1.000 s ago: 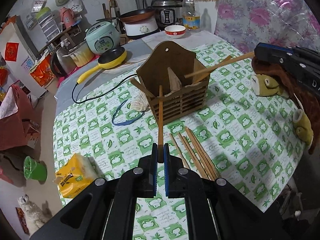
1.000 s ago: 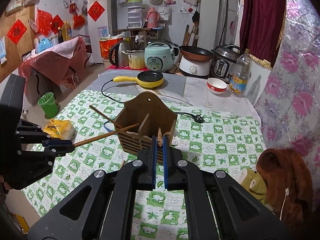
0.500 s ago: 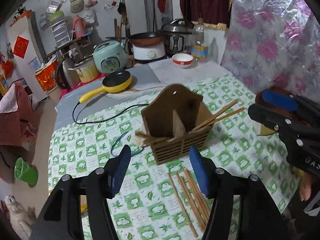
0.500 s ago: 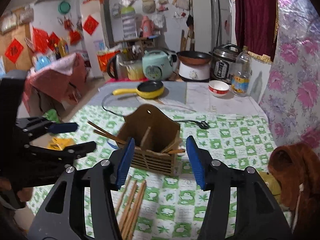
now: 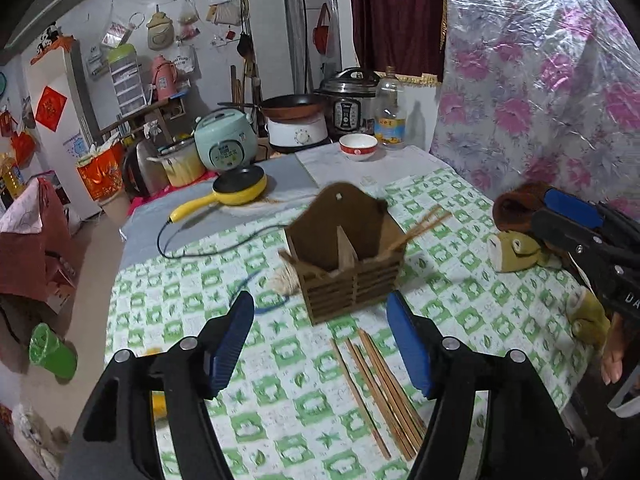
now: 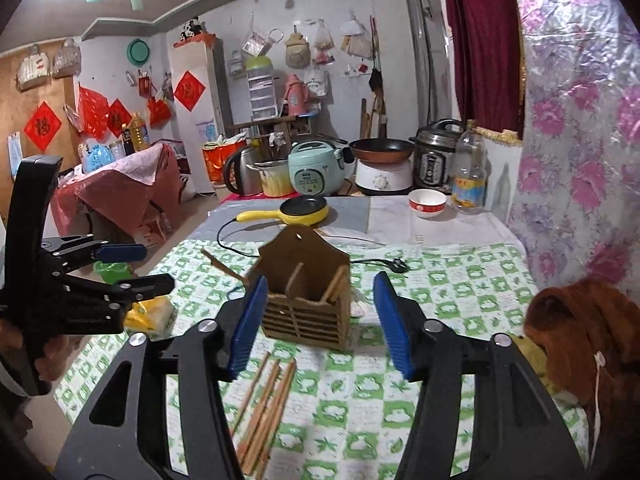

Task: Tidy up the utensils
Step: 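Open both grippers and withdraw them back to the chopstick row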

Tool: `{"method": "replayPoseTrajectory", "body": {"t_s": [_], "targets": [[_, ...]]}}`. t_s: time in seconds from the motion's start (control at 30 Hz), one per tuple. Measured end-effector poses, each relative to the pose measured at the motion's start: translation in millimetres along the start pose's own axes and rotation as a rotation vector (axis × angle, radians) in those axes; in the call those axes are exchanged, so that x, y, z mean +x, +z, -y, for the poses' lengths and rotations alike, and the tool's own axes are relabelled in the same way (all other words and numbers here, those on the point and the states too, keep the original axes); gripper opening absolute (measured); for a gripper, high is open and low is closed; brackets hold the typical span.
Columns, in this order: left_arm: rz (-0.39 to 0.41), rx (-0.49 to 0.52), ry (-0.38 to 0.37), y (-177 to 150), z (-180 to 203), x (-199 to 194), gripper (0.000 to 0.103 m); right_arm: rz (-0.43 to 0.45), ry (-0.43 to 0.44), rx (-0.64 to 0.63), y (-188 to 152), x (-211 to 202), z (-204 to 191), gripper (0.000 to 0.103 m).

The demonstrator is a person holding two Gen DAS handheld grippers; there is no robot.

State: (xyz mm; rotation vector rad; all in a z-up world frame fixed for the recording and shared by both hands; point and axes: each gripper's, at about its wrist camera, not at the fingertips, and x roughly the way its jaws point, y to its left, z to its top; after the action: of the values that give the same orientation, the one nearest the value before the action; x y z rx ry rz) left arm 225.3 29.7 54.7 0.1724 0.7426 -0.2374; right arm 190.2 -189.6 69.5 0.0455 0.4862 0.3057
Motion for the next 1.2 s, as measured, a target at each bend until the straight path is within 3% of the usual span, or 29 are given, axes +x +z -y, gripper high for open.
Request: {"method": "replayPoseTrajectory", "body": {"t_s": [0.1,0.33,0.67,0.97,1.03,1.13,1.2], "targets": [[0.000,-0.012,0.001,-20.2,4.8,-3.8,0.074,0.021,-0.026,-0.011,-15.4,-13.7,2.8,0.077],[-0.015,-0.105,-0.037,-68.5,11.1,-8.4,0.078,0.002,-0.031,0.019,-47.5,-27.1,9.1,0.085],[-0.015,-0.158,0.021,-92.2,22.6,-21.9,0.090,-0.015,-0.042,0.114,-68.2,-31.4,17.4,0.097],[-0.017,-0.188,0.032,-102.6,30.5,-26.7,0.097,-0.042,-0.061,0.124,-83.9,-34.7,10.4,0.097],[-0.027,-0.199,0.020,-106.0,30.2,-25.6,0.097,-0.066,-0.064,0.117,-91.2,-31.3,6.8,0.097],[-0.053,-0.187,0.055,-113.3,32.3,-18.6,0.097,-0.126,-0.024,0.107,-109.8,-21.3,-2.2,0.097],[-0.067,-0.184,0.080,-118.6,33.8,-13.0,0.097,-0.155,-0.042,0.091,-121.6,-15.5,-8.5,0.097]]}}
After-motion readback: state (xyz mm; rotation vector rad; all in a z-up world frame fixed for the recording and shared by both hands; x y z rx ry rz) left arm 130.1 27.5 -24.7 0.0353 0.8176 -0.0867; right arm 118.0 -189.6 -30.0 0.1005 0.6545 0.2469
